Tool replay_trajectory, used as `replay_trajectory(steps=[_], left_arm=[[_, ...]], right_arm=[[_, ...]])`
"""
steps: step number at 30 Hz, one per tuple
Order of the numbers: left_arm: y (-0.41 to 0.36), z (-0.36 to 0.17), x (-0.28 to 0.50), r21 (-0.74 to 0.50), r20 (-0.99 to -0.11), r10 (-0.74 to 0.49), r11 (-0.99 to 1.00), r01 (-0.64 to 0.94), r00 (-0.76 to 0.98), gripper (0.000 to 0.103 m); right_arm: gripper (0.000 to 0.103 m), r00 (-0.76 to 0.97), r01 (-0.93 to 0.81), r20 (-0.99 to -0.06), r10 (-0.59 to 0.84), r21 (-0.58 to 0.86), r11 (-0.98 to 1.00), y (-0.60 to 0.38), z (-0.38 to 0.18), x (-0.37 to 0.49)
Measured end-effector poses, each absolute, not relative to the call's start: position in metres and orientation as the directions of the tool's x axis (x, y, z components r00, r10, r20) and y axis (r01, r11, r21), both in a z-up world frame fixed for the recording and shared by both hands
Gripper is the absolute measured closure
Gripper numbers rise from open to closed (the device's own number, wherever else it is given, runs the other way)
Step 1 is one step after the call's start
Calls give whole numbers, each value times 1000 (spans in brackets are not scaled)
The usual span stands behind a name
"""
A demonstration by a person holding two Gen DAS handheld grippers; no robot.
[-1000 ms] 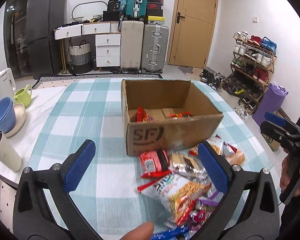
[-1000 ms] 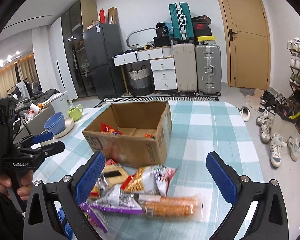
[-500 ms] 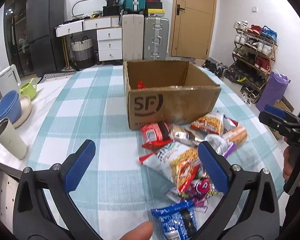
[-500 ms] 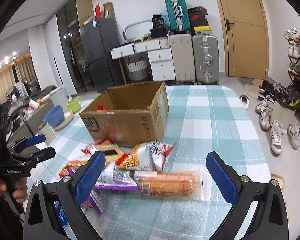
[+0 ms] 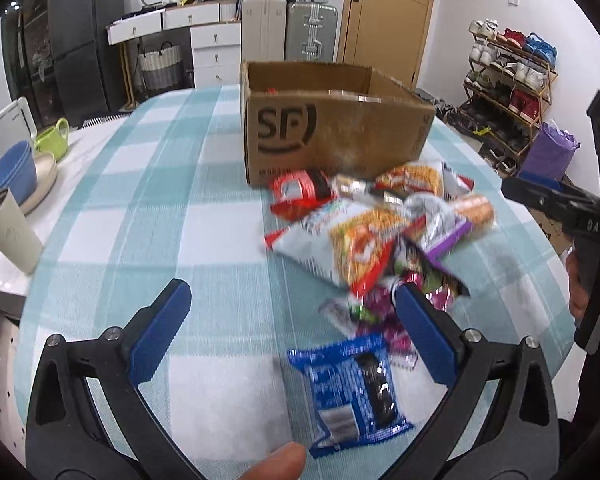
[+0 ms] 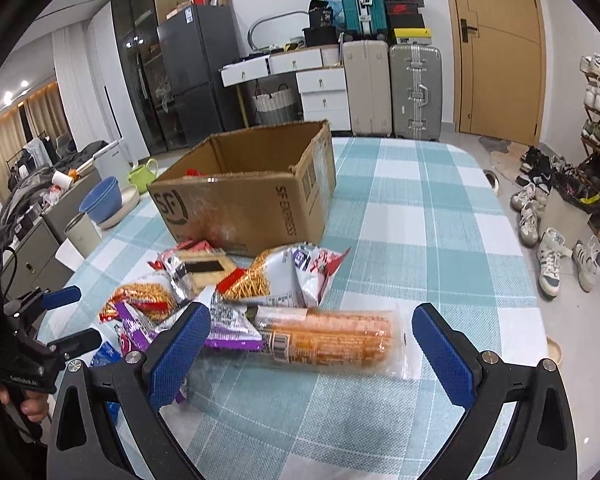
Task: Organize snacks
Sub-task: 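Move both tools back toward the remaining snack pile, then grasp the blue cookie pack with the left tool while the right tool grasps the purple candy bag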
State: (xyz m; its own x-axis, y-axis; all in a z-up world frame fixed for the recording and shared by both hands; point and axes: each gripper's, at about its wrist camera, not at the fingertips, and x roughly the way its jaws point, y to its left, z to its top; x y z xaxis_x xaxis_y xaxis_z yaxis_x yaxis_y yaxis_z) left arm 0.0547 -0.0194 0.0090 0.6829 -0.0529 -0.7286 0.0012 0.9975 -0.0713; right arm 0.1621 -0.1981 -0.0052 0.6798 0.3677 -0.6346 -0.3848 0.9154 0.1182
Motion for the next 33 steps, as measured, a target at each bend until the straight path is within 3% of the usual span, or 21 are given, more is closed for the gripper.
replay_trajectory(steps=[29,31,33], left_arm=[[-24,-29,32,-58,-786,-54,998,13,616,1],[-23,-30,33,-64,-789,-60,998,15,611,1],[-23,-31,32,-68,-790,-65,998,18,609,1]], right_arm=[[1,380,-688,-718,583,202,697,-108,-44,128],[4,371,-687,-717,590,215,694,-104,-47,129],[14,358,-684,-717,598,234,691,-100,-51,131]])
